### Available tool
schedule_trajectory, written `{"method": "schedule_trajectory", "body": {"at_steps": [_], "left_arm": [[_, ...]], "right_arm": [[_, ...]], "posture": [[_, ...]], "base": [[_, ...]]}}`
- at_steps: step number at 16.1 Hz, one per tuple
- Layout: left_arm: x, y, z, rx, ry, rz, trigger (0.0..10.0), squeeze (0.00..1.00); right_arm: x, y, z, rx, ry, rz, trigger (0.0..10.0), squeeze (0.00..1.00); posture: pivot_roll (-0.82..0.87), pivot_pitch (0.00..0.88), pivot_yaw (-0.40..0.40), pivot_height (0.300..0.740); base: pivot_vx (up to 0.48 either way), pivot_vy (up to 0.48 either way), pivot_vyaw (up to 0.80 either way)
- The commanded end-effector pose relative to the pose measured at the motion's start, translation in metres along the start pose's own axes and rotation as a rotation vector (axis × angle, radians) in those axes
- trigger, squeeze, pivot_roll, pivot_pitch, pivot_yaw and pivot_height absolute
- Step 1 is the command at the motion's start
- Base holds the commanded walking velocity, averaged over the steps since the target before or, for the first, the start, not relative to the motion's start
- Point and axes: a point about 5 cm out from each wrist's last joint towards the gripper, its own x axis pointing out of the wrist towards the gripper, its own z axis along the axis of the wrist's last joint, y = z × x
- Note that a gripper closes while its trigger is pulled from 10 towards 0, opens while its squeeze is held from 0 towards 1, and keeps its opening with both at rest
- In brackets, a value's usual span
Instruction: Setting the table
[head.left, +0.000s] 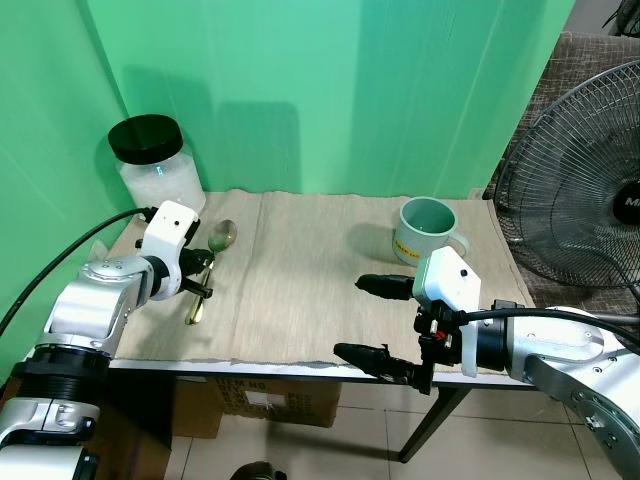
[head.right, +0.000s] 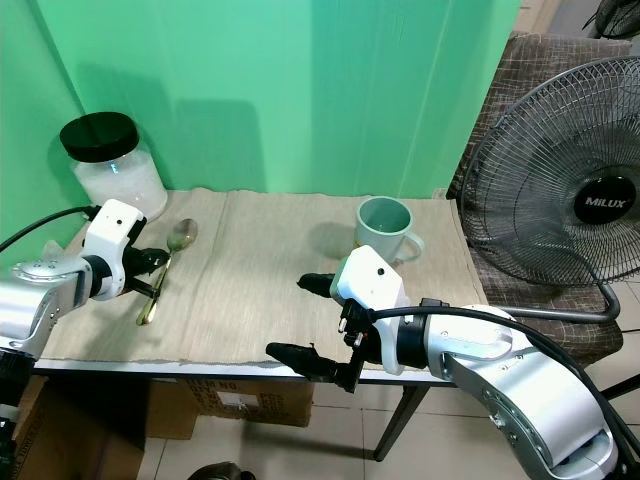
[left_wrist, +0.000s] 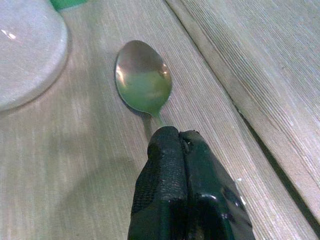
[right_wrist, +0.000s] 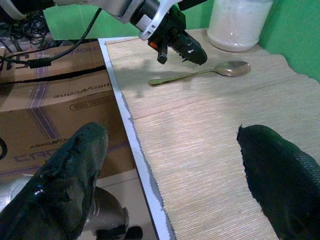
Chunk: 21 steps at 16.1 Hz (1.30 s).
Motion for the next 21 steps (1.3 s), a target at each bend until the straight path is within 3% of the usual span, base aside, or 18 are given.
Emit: {"method": "schedule_trajectory", "body": {"at_steps": [1, 7, 11, 12, 15, 19, 20, 21], "left_arm": [[-0.002, 0.004, 0.005, 0.018, -0.021, 0.013, 0.0, 0.00], [-0.022, 0.003, 0.008, -0.033, -0.135, -0.013, 0.0, 0.00], [-0.051, 0.001, 0.026, -0.105, -0.360, -0.141, 0.0, 0.00], [-0.065, -0.003, 0.039, -0.176, -0.495, -0.225, 0.0, 0.00], [-0.084, -0.007, 0.059, -0.288, -0.704, -0.326, 0.0, 0.00], [-0.090, -0.011, 0.060, -0.305, -0.733, -0.367, 0.0, 0.00], [-0.090, -0.011, 0.059, -0.302, -0.722, -0.364, 0.0, 0.00], [-0.086, -0.009, 0.053, -0.244, -0.645, -0.282, 0.0, 0.00]], "right_arm": [[0.000, 0.002, 0.001, -0.009, -0.013, 0.008, 10.0, 0.00], [-0.001, 0.001, 0.001, -0.014, -0.018, -0.005, 10.0, 0.00], [-0.001, -0.002, 0.004, -0.017, -0.045, -0.027, 10.0, 0.00], [-0.001, -0.002, 0.004, -0.019, -0.051, -0.029, 10.0, 0.00], [-0.001, -0.003, 0.003, -0.019, -0.062, -0.040, 10.0, 0.00], [0.001, -0.003, 0.003, -0.021, -0.071, -0.039, 10.0, 0.00], [0.001, -0.003, 0.003, -0.021, -0.071, -0.039, 10.0, 0.00], [0.001, -0.003, 0.003, -0.025, -0.069, -0.038, 10.0, 0.00]], "posture": [[0.05, 0.008, 0.016, 0.740], [0.05, 0.000, 0.016, 0.740], [0.05, 0.000, 0.011, 0.740], [0.05, 0.000, 0.011, 0.740], [0.05, 0.000, 0.009, 0.740], [0.05, 0.000, 0.005, 0.740], [0.05, 0.000, 0.005, 0.740], [0.05, 0.000, 0.003, 0.740]], "base": [[0.000, 0.000, 0.00], [0.000, 0.000, 0.00], [0.000, 0.000, 0.00], [0.000, 0.000, 0.00], [0.000, 0.000, 0.00], [0.000, 0.000, 0.00], [0.000, 0.000, 0.00], [0.000, 0.000, 0.00]]}}
